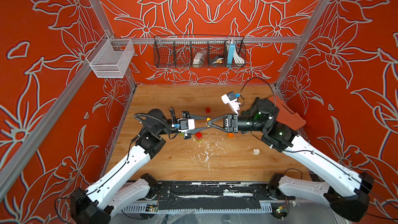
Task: Assemble the letter r with lego
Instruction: Pick up the lego brick from the center of the board, then place the lego brick at the center of the board.
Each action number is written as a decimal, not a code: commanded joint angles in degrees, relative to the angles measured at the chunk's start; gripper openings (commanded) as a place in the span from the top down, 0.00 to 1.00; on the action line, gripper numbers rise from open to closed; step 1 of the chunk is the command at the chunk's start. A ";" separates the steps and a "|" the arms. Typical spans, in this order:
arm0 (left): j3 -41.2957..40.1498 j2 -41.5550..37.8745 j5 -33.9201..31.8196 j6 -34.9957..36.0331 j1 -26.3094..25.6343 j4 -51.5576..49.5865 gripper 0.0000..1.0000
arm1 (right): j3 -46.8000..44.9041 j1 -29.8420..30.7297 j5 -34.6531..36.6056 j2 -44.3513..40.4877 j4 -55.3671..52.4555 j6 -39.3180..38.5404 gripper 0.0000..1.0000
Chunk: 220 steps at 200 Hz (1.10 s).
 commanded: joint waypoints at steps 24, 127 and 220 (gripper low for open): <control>2.01 0.33 0.99 -0.04 0.40 -2.13 0.85 | 2.16 0.71 -0.03 -0.14 0.40 -2.08 0.70; -6.99 -11.17 -25.34 -28.47 0.30 -17.51 0.01 | 6.20 0.92 29.73 -1.34 -37.29 -30.07 0.86; -8.48 -15.93 -59.60 -53.07 1.49 -54.43 0.01 | -0.88 10.56 50.95 17.03 -46.27 -35.34 0.96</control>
